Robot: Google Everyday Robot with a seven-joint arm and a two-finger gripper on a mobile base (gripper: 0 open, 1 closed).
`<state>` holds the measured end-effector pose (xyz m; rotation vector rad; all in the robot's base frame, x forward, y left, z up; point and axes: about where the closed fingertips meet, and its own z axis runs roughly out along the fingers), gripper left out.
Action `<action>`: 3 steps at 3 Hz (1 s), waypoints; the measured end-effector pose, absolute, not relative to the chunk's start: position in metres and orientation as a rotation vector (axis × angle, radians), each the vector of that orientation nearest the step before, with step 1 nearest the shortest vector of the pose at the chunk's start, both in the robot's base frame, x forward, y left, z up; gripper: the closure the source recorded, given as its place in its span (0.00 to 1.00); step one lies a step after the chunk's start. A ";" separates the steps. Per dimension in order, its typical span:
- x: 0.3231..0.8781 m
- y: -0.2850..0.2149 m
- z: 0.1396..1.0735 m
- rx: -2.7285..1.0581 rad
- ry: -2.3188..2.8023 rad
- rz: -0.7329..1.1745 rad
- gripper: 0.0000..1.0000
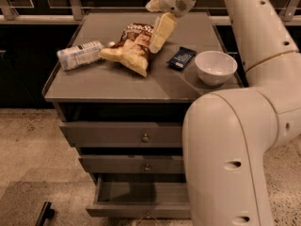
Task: Place brown chip bag into bottom drawer
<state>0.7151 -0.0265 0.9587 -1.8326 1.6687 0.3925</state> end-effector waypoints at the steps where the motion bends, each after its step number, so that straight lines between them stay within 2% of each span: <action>1: 0.731 -0.012 0.953 -1.830 1.635 0.381 0.00; 3: 0.748 -0.023 0.866 -1.765 1.679 0.505 0.00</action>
Offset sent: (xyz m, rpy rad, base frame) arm 0.0100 0.0007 -0.1277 0.0637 0.1149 0.0103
